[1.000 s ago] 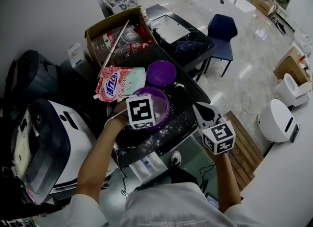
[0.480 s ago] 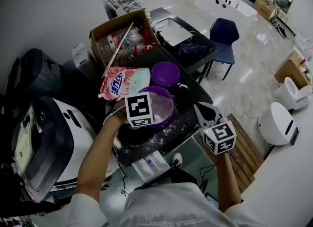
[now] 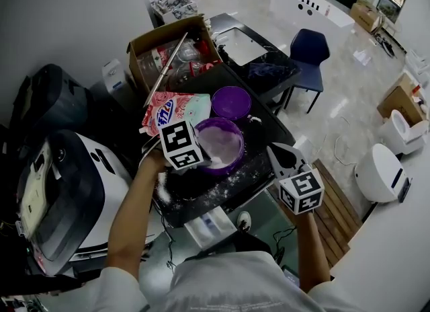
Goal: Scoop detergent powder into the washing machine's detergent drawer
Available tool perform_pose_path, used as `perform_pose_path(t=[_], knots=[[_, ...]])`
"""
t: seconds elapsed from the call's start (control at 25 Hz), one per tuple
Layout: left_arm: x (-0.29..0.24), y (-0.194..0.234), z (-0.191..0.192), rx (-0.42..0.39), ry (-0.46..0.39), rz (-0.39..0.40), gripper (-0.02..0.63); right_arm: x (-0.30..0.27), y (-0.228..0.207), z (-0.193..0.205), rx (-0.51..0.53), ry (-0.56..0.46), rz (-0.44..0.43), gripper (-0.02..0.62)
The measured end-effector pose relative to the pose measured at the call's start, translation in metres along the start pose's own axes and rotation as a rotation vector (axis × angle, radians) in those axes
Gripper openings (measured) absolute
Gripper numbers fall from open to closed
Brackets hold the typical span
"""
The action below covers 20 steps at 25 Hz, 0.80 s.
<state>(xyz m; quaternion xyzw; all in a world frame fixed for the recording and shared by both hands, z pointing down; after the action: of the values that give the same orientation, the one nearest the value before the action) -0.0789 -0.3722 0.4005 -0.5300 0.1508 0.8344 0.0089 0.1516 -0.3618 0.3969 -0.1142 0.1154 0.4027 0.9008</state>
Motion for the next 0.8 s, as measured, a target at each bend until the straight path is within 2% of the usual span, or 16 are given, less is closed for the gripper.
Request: perform_pose_path(t=[0.24,0.48,0.8], knots=[[0.005,0.003,0.017,0.101,-0.161,0.012,0.015,-0.004,0.005,-0.002,0.003,0.001,-0.003,0.006],[0.01,0.005,0.033,0.245,-0.416,-0.019,0.015,-0.007,0.01,-0.001,0.001,0.002,-0.009,0.006],[0.017,0.008,0.046,0.395,-0.682,-0.056,0.015,-0.013,0.022,-0.005,0.012,0.007,-0.027,0.006]])
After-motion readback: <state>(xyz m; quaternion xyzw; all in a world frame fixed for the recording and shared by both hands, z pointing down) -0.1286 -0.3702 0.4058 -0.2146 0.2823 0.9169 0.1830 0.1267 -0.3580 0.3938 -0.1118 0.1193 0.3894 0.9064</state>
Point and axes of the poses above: the fingertips, and each gripper's own axes: x backward along the fingers, y to its left, z out of its underside, the point moved 8 cm from there along x, backward along the fingers, and after that the axes turned 6 degrees about -x, right-handed, at the moved point
